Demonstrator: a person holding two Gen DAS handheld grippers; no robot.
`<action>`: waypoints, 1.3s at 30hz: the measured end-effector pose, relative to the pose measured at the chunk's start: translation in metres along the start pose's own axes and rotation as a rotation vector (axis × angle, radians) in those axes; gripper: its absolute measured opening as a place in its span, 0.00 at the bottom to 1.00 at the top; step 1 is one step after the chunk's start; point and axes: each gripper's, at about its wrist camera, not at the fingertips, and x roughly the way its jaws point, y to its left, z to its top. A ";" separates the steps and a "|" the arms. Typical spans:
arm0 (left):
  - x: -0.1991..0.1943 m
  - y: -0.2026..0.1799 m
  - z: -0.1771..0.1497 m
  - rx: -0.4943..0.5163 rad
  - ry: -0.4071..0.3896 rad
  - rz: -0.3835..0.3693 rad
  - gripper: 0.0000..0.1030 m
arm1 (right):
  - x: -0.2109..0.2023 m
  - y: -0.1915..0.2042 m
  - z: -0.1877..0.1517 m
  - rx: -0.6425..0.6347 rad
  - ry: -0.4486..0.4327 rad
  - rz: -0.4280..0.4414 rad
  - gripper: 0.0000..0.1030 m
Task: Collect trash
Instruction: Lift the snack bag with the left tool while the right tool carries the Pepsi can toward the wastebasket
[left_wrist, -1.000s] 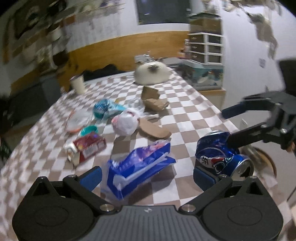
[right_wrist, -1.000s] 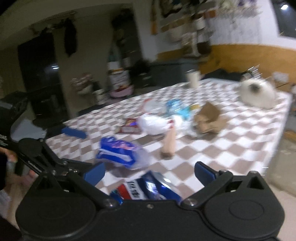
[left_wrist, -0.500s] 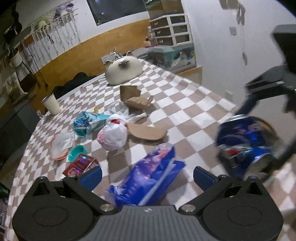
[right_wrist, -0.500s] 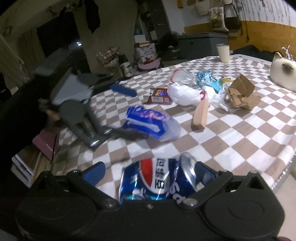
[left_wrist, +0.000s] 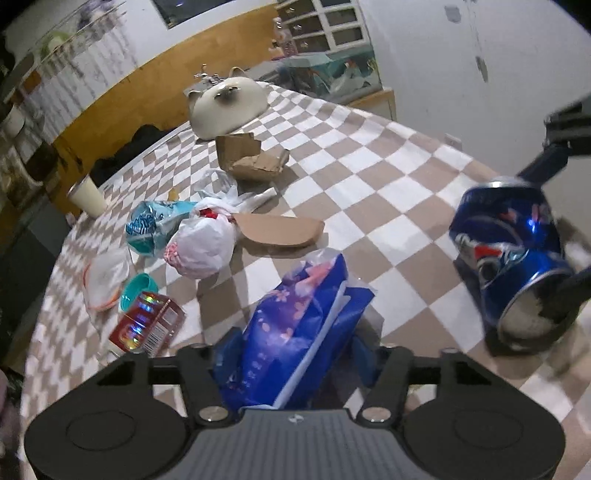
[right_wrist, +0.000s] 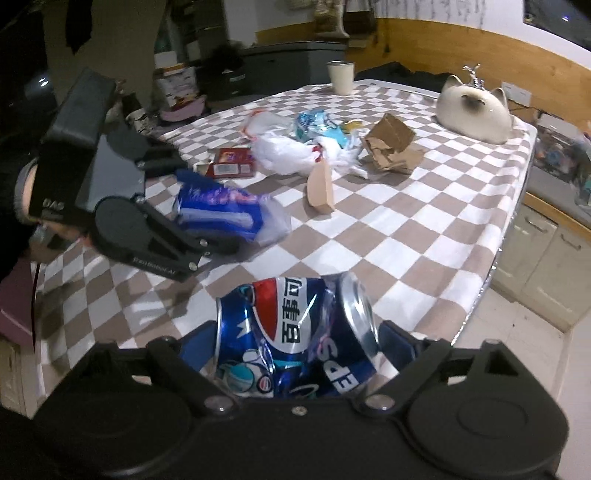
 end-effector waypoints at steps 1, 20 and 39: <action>-0.001 -0.001 -0.001 -0.013 -0.004 0.003 0.50 | 0.000 0.002 0.000 -0.006 -0.001 -0.006 0.90; -0.067 -0.037 -0.039 -0.341 -0.165 0.019 0.30 | -0.030 0.033 -0.019 -0.089 -0.058 -0.060 0.76; -0.137 -0.069 -0.057 -0.549 -0.322 0.048 0.28 | -0.092 0.041 -0.042 0.130 -0.231 -0.127 0.73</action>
